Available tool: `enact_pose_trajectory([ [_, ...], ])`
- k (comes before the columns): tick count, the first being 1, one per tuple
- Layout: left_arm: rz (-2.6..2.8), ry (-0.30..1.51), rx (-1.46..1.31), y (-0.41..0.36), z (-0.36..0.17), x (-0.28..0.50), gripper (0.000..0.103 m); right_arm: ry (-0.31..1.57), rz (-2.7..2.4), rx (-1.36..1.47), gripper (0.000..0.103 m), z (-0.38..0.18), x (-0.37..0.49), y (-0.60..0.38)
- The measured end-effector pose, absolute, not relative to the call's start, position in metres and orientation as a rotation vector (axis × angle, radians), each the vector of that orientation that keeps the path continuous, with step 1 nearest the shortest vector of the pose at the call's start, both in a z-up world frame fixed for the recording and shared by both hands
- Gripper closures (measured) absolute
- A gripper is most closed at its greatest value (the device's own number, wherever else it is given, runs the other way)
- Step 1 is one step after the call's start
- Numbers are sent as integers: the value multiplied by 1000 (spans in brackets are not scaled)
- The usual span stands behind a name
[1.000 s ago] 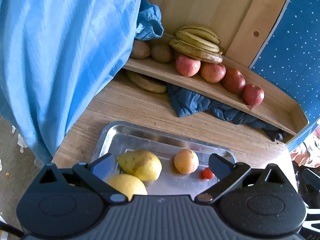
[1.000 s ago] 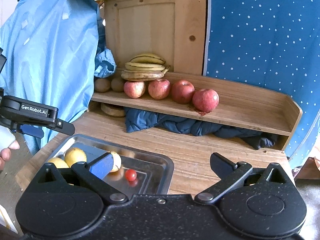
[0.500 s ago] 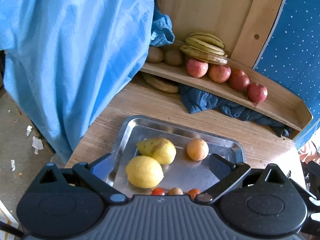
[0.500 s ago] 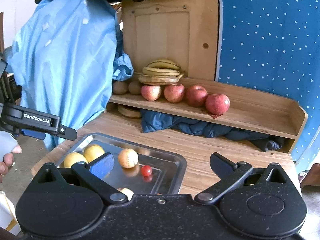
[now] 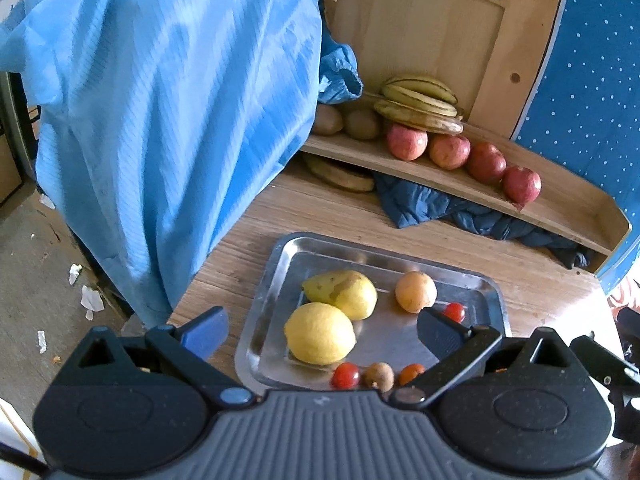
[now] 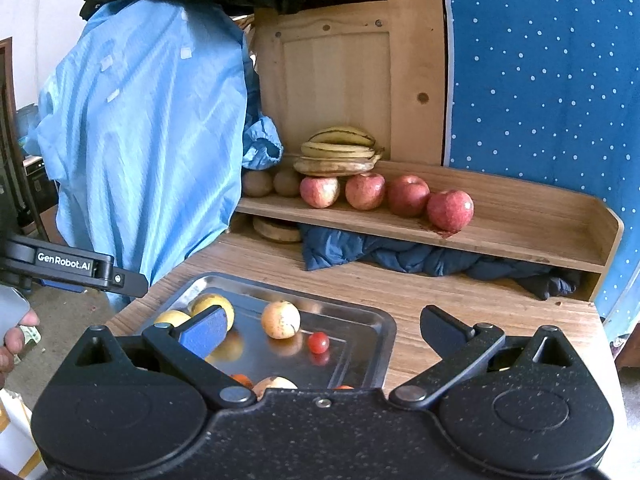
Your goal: Organize fruits
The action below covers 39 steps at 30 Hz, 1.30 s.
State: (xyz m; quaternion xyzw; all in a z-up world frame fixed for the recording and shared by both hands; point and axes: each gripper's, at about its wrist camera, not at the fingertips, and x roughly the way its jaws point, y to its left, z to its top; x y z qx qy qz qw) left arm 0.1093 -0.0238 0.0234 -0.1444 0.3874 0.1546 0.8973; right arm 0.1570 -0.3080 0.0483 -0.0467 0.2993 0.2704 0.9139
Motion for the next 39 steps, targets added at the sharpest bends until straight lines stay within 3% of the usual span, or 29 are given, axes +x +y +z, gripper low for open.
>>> enact_pose_trajectory([
  [39, 124, 770, -195, 37, 3, 25, 1, 659, 388, -59, 1, 46, 57, -233],
])
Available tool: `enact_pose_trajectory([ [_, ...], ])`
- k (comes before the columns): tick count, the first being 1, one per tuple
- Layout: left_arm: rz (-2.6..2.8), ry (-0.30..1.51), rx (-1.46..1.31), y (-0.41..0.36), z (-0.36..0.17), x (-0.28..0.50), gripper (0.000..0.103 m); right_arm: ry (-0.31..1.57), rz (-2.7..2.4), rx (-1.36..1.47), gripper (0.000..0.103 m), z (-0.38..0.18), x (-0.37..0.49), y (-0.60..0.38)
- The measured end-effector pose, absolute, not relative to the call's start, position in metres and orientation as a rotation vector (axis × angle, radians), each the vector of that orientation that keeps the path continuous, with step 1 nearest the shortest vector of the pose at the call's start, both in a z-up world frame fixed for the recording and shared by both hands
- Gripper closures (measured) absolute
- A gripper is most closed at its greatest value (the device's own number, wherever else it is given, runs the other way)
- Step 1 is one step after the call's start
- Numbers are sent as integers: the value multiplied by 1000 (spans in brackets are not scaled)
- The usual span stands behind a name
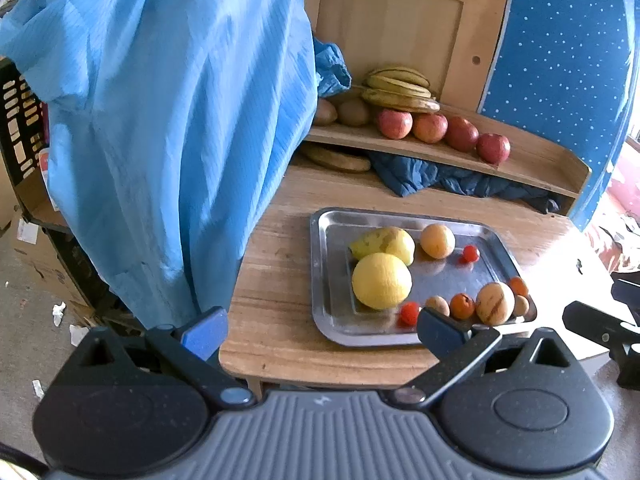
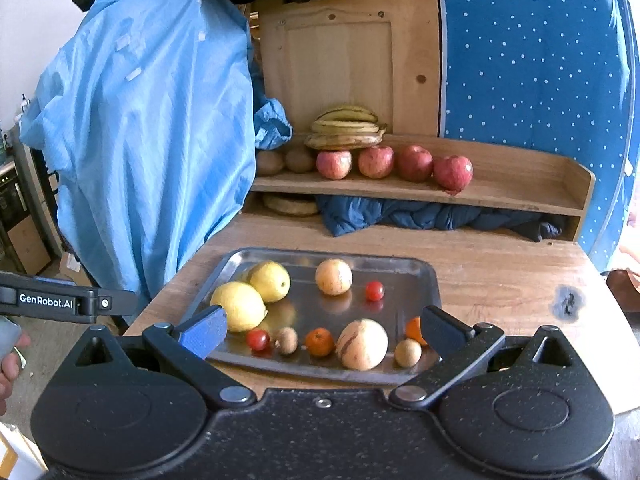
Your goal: Organize fruits
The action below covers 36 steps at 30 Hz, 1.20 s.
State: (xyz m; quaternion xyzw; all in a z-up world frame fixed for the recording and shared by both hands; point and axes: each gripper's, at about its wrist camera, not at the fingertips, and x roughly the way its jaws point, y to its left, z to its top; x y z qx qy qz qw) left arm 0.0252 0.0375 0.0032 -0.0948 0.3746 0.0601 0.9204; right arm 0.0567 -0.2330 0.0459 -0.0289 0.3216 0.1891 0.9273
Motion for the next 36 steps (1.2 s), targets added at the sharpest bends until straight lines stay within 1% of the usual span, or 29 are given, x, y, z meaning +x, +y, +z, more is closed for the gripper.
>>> enact_pose_trajectory([
  [11, 83, 761, -198, 36, 2, 13, 1, 677, 349, -73, 1, 45, 37, -231],
  [36, 71, 766, -204, 34, 0, 12, 1, 687, 346, -73, 1, 43, 37, -230],
])
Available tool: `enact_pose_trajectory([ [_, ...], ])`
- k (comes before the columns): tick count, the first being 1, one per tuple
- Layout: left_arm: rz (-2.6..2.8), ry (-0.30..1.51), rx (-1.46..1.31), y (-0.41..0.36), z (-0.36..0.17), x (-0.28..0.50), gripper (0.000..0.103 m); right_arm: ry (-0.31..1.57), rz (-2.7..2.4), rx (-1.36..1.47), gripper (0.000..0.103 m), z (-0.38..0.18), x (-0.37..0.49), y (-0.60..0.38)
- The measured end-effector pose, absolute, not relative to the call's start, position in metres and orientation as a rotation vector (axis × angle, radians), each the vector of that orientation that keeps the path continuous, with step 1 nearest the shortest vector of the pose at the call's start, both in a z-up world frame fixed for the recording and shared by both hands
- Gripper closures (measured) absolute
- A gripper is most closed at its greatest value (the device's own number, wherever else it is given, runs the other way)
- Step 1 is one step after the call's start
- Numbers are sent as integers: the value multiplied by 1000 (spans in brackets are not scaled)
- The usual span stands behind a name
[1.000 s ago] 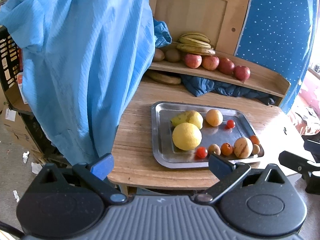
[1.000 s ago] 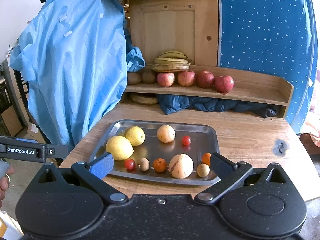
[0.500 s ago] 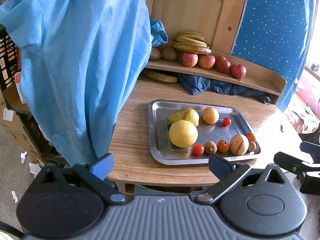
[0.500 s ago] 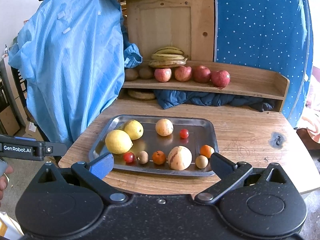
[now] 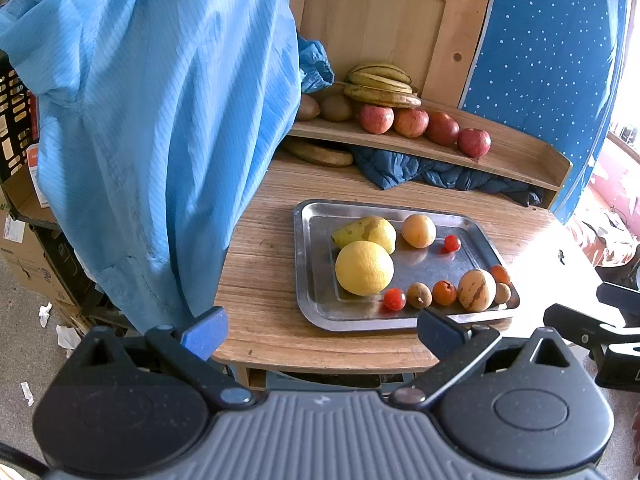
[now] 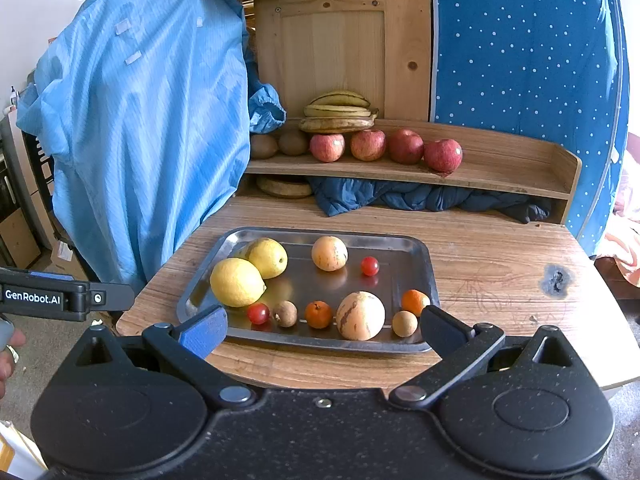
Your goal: Organize fruits
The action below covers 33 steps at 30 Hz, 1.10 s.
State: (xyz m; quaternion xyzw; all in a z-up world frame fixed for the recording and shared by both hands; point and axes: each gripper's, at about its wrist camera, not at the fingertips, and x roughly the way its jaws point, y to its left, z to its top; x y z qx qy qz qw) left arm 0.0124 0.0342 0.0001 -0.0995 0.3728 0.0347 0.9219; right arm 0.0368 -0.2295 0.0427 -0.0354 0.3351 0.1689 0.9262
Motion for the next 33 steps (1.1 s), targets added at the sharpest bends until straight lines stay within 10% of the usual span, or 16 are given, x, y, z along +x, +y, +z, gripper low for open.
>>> enact_pose_trajectory([
  [33, 77, 779, -206, 37, -3, 17, 1, 690, 346, -72, 1, 42, 39, -229],
])
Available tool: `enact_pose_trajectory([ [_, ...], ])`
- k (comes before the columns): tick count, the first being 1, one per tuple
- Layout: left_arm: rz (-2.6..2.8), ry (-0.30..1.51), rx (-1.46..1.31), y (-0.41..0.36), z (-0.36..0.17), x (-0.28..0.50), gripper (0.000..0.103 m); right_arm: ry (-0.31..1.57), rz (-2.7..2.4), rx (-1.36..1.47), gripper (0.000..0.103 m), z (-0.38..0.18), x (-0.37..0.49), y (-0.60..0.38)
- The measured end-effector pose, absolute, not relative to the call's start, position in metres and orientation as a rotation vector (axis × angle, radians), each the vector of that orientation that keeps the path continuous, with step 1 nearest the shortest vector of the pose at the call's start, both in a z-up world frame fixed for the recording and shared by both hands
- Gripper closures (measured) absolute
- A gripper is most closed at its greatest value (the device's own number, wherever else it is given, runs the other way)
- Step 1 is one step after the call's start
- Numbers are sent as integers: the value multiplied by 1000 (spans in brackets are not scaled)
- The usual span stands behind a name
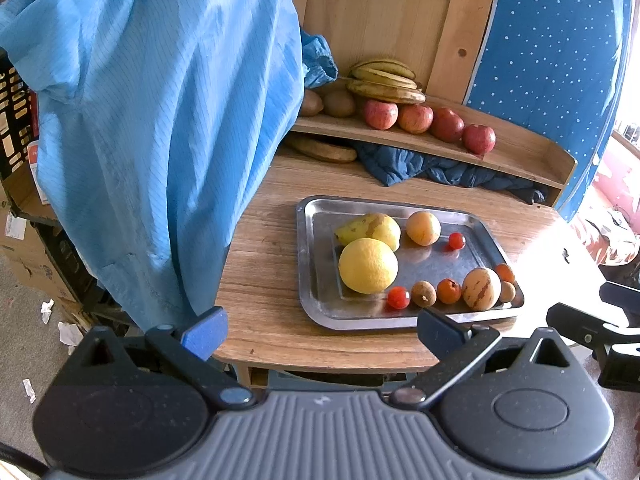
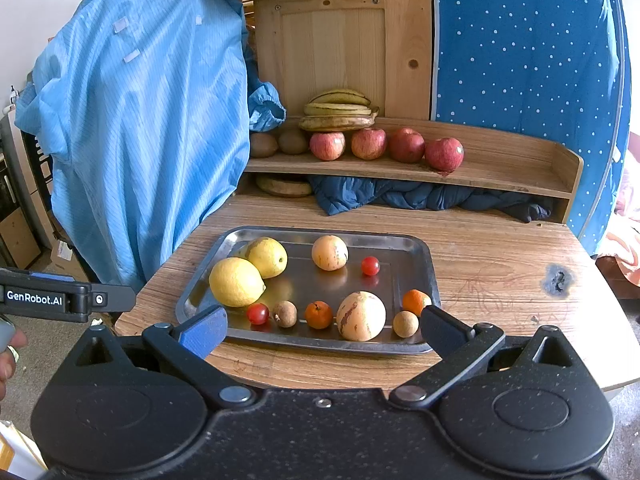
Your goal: Organize fruits
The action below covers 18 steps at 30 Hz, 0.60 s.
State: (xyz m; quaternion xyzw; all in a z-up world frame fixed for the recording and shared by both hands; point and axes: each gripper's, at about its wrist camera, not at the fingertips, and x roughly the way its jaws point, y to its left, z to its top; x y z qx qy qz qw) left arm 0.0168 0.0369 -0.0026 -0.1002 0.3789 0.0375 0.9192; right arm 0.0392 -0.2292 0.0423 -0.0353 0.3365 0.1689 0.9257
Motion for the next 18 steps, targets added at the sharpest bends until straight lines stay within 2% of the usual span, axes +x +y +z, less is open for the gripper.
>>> enact_pose_trajectory([
  [18, 50, 806, -227, 35, -5, 21, 1, 690, 335, -80, 1, 41, 42, -230],
])
